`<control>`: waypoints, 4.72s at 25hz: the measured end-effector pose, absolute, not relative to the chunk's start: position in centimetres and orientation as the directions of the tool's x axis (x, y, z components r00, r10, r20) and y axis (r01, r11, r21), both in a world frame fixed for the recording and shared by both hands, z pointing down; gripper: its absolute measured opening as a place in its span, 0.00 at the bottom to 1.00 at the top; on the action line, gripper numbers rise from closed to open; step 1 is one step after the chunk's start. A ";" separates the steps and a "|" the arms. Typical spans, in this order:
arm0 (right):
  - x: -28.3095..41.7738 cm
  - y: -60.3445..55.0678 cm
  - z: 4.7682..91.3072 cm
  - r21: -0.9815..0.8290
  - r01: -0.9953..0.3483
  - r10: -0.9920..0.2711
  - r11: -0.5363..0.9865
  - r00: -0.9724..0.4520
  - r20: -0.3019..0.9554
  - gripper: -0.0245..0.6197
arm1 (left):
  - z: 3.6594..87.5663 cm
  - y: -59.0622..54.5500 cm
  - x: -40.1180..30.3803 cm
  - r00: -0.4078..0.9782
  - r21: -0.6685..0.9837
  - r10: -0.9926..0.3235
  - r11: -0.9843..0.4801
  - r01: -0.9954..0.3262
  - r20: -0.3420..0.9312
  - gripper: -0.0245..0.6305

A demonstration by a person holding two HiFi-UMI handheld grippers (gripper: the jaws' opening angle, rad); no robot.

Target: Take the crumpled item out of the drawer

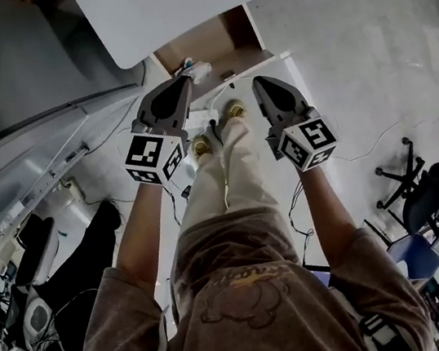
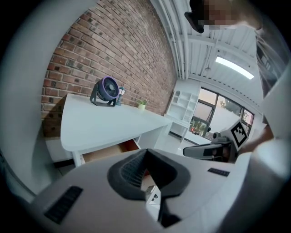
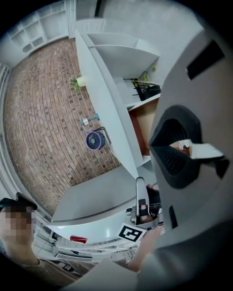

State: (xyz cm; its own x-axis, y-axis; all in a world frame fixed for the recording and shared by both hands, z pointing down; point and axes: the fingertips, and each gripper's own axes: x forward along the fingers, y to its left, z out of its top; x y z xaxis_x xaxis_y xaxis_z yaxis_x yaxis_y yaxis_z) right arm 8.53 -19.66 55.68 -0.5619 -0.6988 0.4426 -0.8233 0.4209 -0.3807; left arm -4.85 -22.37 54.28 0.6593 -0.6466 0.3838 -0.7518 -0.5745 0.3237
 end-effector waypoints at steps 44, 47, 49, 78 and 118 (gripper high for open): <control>8.7 -21.8 62.0 -0.399 -0.796 -0.654 0.455 -0.603 0.457 0.03 | 64.2 -24.0 -3.1 0.658 0.295 -0.537 -0.611 -0.735 0.527 0.49; 8.7 -22.0 62.3 -0.403 -0.795 -0.650 0.454 -0.605 0.460 0.03 | 65.4 -24.3 -3.1 0.649 0.281 -0.513 -0.619 -0.733 0.561 0.51; 9.0 -22.1 62.5 -0.404 -0.795 -0.649 0.451 -0.604 0.463 0.03 | 66.4 -24.6 -2.9 0.642 0.271 -0.497 -0.626 -0.731 0.584 0.53; 11.5 -22.5 64.2 -0.429 -0.795 -0.639 0.429 -0.603 0.478 0.03 | 78.6 -23.5 -0.3 0.344 0.079 -0.134 -0.839 -0.539 0.929 0.54; 11.7 -21.5 64.9 -0.461 -0.791 -0.627 0.402 -0.605 0.491 0.03 | 81.7 -23.2 -0.4 0.125 0.064 0.020 -0.932 -0.356 0.992 0.13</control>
State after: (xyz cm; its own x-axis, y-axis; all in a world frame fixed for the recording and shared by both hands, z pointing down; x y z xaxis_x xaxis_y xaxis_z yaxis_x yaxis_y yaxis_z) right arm 11.73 -21.50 64.90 -0.6048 -0.6267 0.4914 -0.7911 0.4020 -0.4610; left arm -0.43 -23.19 81.71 0.1246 0.0202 0.9920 -0.3563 -0.9322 0.0638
